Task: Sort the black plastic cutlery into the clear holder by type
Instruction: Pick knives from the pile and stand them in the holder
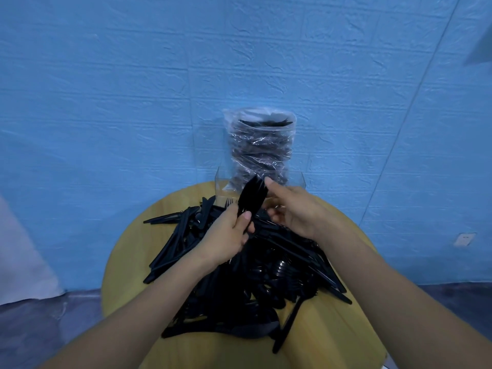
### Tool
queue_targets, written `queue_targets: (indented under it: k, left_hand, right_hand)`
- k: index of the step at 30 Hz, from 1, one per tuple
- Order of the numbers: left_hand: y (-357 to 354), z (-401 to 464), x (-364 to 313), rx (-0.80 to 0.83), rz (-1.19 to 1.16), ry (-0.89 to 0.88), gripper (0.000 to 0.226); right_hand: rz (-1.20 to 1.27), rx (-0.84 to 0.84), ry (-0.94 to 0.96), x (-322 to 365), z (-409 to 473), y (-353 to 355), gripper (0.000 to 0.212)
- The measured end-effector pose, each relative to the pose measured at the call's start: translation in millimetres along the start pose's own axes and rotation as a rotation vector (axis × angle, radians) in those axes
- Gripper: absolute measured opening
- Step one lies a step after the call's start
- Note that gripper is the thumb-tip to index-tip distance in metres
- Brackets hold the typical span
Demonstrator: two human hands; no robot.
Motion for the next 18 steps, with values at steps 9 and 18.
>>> queue_targets:
  k: [9, 18]
  left_hand:
    - [-29.8, -4.0, -16.2, 0.499, -0.685, 0.155, 0.019]
    - [-35.9, 1.7, -19.6, 0.432, -0.348, 0.092, 0.027]
  right_hand:
    - [0.201, 0.303, 0.108, 9.3, 12.4, -19.3, 0.047]
    - [0.122, -0.002, 0.25, 19.2, 2.1, 4.5, 0.029]
Point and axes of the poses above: each hand's wrist, its own z-axis towards the middle knuckle, its own y-axis out of the back of the hand, x = y × z, the point moved 8 cm from there along z, towards the middle knuckle, and after that the axes turned 8 degrees about z, right-handed, at the moved point
